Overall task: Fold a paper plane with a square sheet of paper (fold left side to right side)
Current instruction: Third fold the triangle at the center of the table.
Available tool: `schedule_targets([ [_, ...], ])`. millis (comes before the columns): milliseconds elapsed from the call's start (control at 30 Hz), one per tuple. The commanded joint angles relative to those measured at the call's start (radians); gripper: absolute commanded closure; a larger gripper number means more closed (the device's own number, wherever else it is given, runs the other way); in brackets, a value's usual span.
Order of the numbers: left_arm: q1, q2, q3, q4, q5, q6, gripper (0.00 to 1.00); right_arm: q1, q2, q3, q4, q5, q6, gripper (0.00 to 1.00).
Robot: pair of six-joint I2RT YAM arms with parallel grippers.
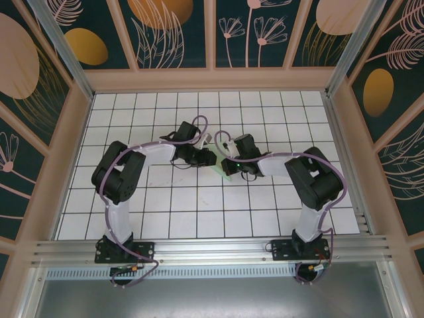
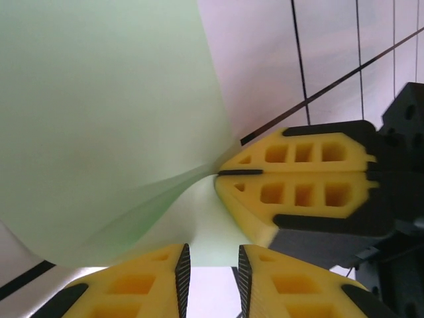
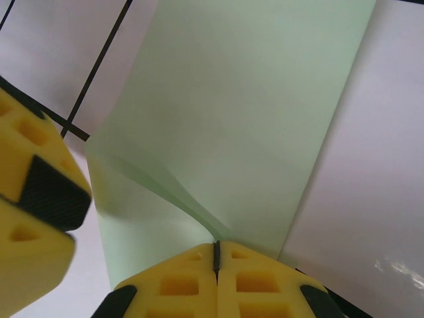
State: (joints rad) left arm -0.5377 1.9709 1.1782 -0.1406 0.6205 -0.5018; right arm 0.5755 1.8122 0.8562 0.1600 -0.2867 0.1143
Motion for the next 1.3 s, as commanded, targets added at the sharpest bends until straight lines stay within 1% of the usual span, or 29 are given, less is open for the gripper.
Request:
schedule_targets([
  [0, 0.005, 0.03, 0.023, 0.023, 0.01, -0.007, 0.71, -0.001, 0.021, -0.016, -0.078, 0.012, 0.008, 1.0],
  [367, 0.005, 0.057, 0.016, 0.02, -0.01, -0.004, 0.72, -0.002, 0.015, -0.011, -0.087, 0.017, 0.005, 1.0],
  [700, 0.004, 0.11, 0.003, 0.001, -0.069, 0.005, 0.73, -0.003, -0.026, 0.009, -0.083, 0.001, 0.014, 1.0],
  [767, 0.004, 0.12, 0.0, -0.001, -0.076, 0.005, 0.74, -0.005, -0.045, 0.014, -0.084, 0.005, 0.02, 0.94],
  [1000, 0.003, 0.131, -0.021, 0.005, -0.085, 0.004, 0.74, -0.02, -0.141, 0.032, -0.12, 0.035, 0.042, 0.64],
  [1067, 0.003, 0.133, -0.023, 0.009, -0.084, 0.002, 0.74, -0.022, -0.168, 0.033, -0.141, 0.029, 0.041, 0.59],
  [1167, 0.001, 0.131, -0.023, 0.01, -0.084, 0.0, 0.74, -0.022, -0.203, 0.035, -0.174, -0.024, 0.04, 0.57],
  [1267, 0.001, 0.129, -0.022, 0.009, -0.087, 0.0, 0.74, -0.017, -0.219, 0.025, -0.194, -0.137, 0.066, 0.58],
])
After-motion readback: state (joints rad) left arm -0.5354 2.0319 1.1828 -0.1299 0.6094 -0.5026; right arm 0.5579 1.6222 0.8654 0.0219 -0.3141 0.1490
